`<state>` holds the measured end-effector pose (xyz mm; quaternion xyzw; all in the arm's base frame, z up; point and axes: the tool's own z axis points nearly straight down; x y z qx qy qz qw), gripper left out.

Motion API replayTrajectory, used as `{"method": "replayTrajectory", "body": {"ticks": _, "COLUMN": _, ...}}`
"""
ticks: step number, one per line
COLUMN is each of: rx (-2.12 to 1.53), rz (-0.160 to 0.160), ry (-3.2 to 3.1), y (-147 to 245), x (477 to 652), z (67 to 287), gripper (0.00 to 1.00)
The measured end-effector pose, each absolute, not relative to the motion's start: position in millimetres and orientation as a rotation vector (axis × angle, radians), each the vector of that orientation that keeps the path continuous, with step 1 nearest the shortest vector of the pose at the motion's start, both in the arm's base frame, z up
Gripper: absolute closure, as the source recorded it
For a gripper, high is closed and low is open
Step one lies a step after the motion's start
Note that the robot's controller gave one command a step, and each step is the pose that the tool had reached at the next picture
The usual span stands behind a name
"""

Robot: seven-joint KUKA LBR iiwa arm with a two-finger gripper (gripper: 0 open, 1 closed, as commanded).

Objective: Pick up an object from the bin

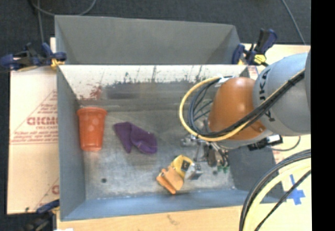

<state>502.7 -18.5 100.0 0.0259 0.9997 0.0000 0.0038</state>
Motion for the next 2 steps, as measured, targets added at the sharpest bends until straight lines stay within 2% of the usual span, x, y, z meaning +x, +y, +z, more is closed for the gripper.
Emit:
{"method": "replayTrajectory", "body": {"ticks": 1, "rx": 0.063, "rz": -0.008, "ry": 3.143, "y": -47.4, "x": 488.8, "z": 78.9, "gripper": 0.00}}
{"method": "replayTrajectory", "body": {"ticks": 2, "rx": 0.233, "rz": -0.005, "ry": 3.131, "y": -13.8, "x": 492.4, "z": 77.2, "gripper": 0.00}}
